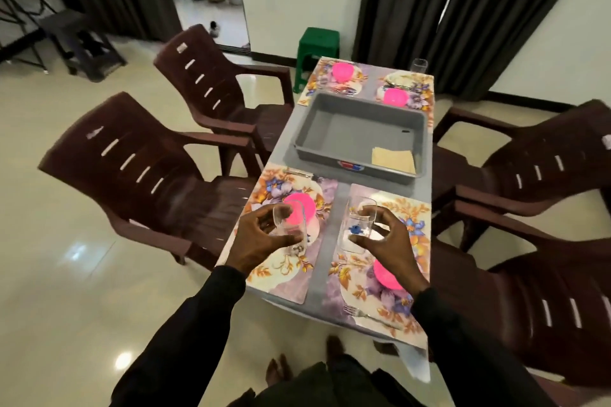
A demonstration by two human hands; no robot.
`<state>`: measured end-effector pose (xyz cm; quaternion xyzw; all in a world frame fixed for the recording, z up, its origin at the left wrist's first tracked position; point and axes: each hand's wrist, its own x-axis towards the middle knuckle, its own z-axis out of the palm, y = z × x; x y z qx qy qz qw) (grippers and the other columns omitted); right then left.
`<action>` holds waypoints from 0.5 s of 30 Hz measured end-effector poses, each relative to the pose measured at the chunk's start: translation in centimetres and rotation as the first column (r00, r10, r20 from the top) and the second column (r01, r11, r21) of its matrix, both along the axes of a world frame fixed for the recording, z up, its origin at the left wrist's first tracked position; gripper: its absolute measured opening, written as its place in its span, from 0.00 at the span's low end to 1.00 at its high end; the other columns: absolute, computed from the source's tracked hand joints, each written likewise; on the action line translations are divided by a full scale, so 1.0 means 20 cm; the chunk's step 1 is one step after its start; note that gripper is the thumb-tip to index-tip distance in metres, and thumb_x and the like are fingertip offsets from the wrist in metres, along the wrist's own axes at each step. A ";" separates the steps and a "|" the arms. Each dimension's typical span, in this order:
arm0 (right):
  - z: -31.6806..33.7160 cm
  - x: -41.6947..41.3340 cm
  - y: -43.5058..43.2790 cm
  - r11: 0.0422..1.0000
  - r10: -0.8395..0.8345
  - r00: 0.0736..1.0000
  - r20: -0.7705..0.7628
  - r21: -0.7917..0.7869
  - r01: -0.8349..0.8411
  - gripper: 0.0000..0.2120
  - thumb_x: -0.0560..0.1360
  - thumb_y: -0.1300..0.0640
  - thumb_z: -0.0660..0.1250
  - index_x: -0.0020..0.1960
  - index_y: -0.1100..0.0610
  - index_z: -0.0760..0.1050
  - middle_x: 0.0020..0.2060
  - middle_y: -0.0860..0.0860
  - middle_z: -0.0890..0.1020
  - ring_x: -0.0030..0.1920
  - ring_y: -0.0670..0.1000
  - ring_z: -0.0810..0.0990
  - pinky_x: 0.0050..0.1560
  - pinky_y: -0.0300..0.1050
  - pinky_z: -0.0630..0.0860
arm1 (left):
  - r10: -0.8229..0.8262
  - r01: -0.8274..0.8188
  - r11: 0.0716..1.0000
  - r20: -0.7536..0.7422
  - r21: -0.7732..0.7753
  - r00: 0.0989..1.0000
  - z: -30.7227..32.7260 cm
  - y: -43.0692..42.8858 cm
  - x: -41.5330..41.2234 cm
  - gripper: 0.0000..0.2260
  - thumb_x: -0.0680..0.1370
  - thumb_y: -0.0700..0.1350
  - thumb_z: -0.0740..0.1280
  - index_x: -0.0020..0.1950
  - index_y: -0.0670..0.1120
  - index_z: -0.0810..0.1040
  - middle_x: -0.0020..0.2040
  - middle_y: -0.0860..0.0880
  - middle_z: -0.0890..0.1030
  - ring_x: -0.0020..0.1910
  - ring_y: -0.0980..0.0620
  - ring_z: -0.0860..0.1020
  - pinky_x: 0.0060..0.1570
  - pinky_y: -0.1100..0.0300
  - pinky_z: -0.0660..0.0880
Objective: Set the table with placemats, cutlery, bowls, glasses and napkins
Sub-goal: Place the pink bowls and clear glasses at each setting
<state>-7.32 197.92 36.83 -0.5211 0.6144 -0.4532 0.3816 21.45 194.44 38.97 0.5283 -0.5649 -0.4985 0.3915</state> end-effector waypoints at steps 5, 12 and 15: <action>-0.07 -0.21 -0.11 0.997 -0.074 0.995 -0.060 0.032 0.076 0.25 0.66 0.61 0.83 0.59 0.52 0.78 0.57 0.45 0.83 0.58 0.45 0.80 0.55 0.33 0.76 | -0.022 0.022 1.000 -0.004 -0.001 1.000 -0.03 -0.12 -0.12 0.29 0.63 0.43 0.86 0.63 0.47 0.83 0.58 0.53 0.86 0.61 0.54 0.83 0.65 0.53 0.79; -0.19 -0.48 -0.28 0.987 -0.118 0.984 -0.137 0.089 0.131 0.25 0.64 0.61 0.83 0.57 0.53 0.78 0.55 0.46 0.83 0.57 0.43 0.79 0.55 0.34 0.76 | -0.050 0.050 0.998 0.012 0.047 0.999 -0.08 -0.29 -0.33 0.29 0.65 0.40 0.84 0.65 0.46 0.82 0.60 0.52 0.85 0.62 0.54 0.82 0.66 0.51 0.78; -0.25 -0.56 -0.35 0.981 -0.124 0.977 -0.176 0.126 0.148 0.25 0.64 0.60 0.83 0.57 0.52 0.78 0.54 0.44 0.82 0.55 0.37 0.78 0.55 0.36 0.75 | -0.070 0.069 0.996 0.021 0.058 0.997 -0.10 -0.36 -0.41 0.30 0.66 0.39 0.84 0.67 0.45 0.81 0.63 0.51 0.84 0.63 0.55 0.81 0.66 0.54 0.77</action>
